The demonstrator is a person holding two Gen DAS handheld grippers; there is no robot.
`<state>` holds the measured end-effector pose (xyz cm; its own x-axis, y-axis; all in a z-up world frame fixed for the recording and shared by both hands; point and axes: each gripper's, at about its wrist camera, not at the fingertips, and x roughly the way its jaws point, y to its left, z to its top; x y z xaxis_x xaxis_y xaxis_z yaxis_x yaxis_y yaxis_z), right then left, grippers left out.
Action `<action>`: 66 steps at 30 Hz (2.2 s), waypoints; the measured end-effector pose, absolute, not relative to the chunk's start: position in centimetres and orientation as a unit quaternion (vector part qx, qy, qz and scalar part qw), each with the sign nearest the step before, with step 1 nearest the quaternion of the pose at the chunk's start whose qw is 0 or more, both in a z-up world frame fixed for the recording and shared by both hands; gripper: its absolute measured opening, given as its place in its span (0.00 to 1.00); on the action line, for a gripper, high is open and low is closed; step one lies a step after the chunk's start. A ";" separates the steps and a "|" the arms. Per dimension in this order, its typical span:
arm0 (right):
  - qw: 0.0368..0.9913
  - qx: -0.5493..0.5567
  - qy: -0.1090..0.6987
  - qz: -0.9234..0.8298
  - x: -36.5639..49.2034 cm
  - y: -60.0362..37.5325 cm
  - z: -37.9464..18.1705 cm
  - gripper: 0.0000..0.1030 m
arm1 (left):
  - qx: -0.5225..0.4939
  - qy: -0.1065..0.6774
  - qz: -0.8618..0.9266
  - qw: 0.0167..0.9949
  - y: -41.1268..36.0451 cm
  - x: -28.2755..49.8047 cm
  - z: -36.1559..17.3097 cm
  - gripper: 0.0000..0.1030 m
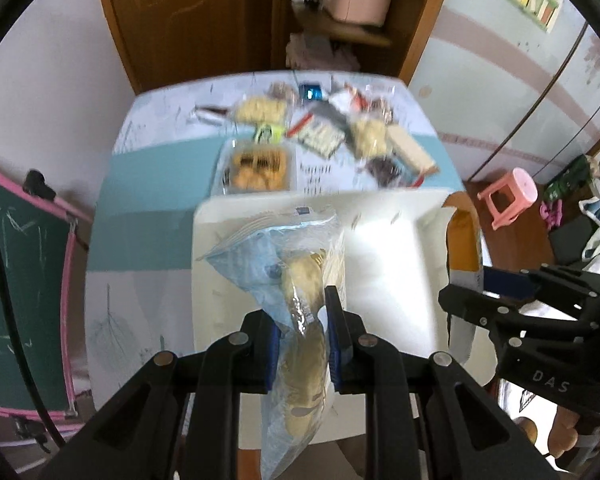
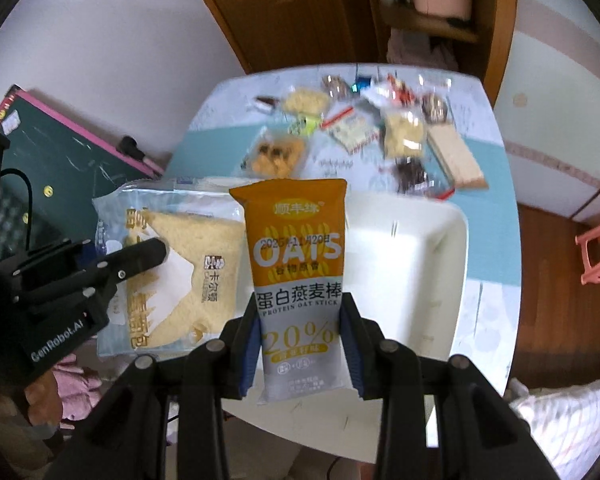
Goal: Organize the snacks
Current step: 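Carry both snacks over the white tray and open both tools to drop them, then grasp the clear box of round pastries with the left tool while the right tool grasps the yellow cake bag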
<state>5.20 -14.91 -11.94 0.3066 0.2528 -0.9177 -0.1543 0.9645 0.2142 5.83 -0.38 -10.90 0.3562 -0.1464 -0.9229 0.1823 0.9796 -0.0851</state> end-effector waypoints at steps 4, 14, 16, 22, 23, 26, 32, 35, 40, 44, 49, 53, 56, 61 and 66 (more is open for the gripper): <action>0.795 0.037 0.594 0.118 5.1 -14.5 -13.7 0.36 | 0.016 0.580 -0.093 0.809 -0.8 6.1 -13.2 0.17; 0.776 0.035 0.623 0.093 5.4 -14.6 -16.3 0.38 | 0.029 0.610 -0.087 0.787 -1.0 6.9 -16.2 0.17; 0.774 0.035 0.626 0.092 5.5 -14.5 -16.4 0.38 | 0.032 0.613 -0.084 0.785 -1.1 7.1 -16.3 0.17; 0.766 0.041 0.635 0.090 5.8 -14.4 -17.0 0.41 | 0.035 0.619 -0.067 0.782 -1.0 7.9 -16.7 0.35; 0.762 0.042 0.640 0.086 5.9 -14.5 -17.2 0.41 | 0.037 0.618 -0.062 0.783 -0.9 8.1 -16.6 0.55; 0.759 0.045 0.645 0.080 6.1 -14.7 -17.5 0.44 | 0.035 0.606 -0.058 0.793 -0.5 8.3 -16.0 0.78; 0.763 0.049 0.640 0.079 6.2 -15.0 -16.9 0.49 | 0.026 0.603 -0.050 0.796 0.2 8.9 -15.3 0.81; 0.768 0.051 0.633 0.081 6.3 -15.0 -16.4 0.50 | 0.029 0.597 -0.049 0.800 0.1 8.9 -14.9 0.81; 0.770 0.058 0.630 0.086 6.5 -14.9 -16.1 0.50 | 0.031 0.592 -0.051 0.804 0.0 8.8 -14.3 0.81; 0.774 0.060 0.624 0.088 6.6 -14.8 -15.8 0.50 | 0.033 0.588 -0.052 0.807 0.0 8.9 -14.0 0.81; 0.778 0.063 0.619 0.090 6.8 -14.8 -15.4 0.50 | 0.035 0.585 -0.054 0.808 0.1 9.0 -13.7 0.81; 0.782 0.065 0.614 0.091 6.9 -15.0 -15.1 0.50 | 0.033 0.580 -0.056 0.812 0.2 9.4 -13.0 0.81; 0.787 0.063 0.607 0.092 7.2 -15.0 -14.5 0.50 | 0.036 0.566 -0.051 0.822 0.6 10.0 -11.7 0.81; 0.804 0.057 0.585 0.090 8.4 -15.6 -12.7 0.50 | 0.036 0.541 -0.038 0.840 2.0 11.8 -9.3 0.81; 0.823 0.042 0.560 0.082 10.6 -16.7 -10.2 0.50 | 0.050 0.504 -0.016 0.862 3.5 14.5 -6.6 0.81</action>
<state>10.55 -16.67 -10.20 0.3590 0.1826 -0.9153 -0.0889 0.9829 0.1612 14.49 3.55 -6.56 0.4908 0.0228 -0.8710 0.0778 0.9945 0.0699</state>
